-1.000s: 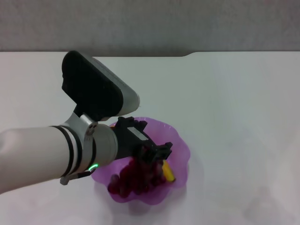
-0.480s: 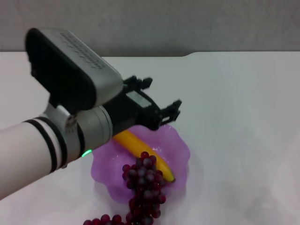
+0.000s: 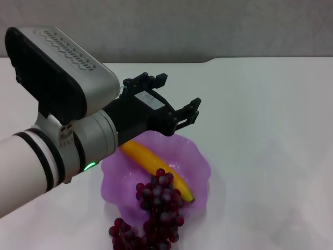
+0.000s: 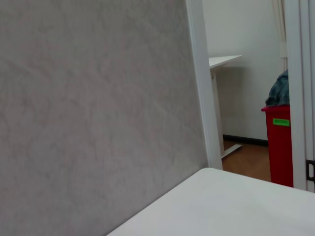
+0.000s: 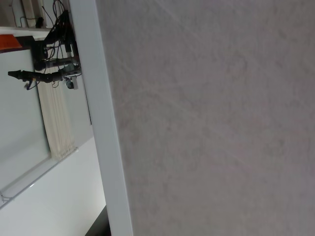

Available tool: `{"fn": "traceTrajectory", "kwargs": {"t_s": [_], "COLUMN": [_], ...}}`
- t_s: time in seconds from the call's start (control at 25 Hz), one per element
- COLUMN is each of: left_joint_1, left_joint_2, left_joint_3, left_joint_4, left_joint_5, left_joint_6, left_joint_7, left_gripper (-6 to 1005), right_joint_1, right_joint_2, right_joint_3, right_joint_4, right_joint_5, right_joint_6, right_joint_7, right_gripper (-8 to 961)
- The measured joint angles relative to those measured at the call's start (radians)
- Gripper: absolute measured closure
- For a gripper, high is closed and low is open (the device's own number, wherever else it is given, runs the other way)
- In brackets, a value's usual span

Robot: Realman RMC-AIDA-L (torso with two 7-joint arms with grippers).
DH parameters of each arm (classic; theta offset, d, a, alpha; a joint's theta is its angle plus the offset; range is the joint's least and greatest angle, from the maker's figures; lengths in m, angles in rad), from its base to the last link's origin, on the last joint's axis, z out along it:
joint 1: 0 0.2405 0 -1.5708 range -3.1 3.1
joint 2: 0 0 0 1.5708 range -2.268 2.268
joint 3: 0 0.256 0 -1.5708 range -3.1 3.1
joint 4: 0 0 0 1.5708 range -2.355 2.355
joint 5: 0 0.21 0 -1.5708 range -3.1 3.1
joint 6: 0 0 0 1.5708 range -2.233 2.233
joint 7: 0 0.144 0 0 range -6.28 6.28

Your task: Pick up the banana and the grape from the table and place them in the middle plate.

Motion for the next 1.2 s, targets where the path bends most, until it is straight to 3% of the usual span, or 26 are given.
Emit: {"fn": "traceTrajectory", "kwargs": {"t_s": [0.32, 0.8, 1.0, 1.2], "left_joint_1": [0.0, 0.014, 0.058, 0.042], "left_joint_2": [-0.002, -0.002, 0.0, 0.0], "left_joint_3": [-0.042, -0.061, -0.055, -0.05], "left_joint_4": [0.012, 0.019, 0.044, 0.15], "left_joint_5": [0.004, -0.029, -0.114, -0.256], "left_joint_6": [-0.06, -0.04, 0.141, 0.28], "left_joint_7": [-0.006, 0.001, 0.057, 0.167], "left_gripper": [212, 282, 352, 450], "right_joint_1": [-0.002, -0.002, 0.0, 0.003], "right_joint_2": [0.0, 0.0, 0.0, 0.0], "right_joint_3": [0.005, 0.007, 0.008, 0.006], "right_joint_4": [0.0, 0.003, 0.008, 0.013], "right_joint_5": [0.0, 0.001, 0.001, 0.0], "right_joint_6": [0.0, 0.0, 0.0, -0.004], "right_joint_7": [0.0, 0.008, 0.019, 0.022], "right_gripper": [948, 948, 948, 948]}}
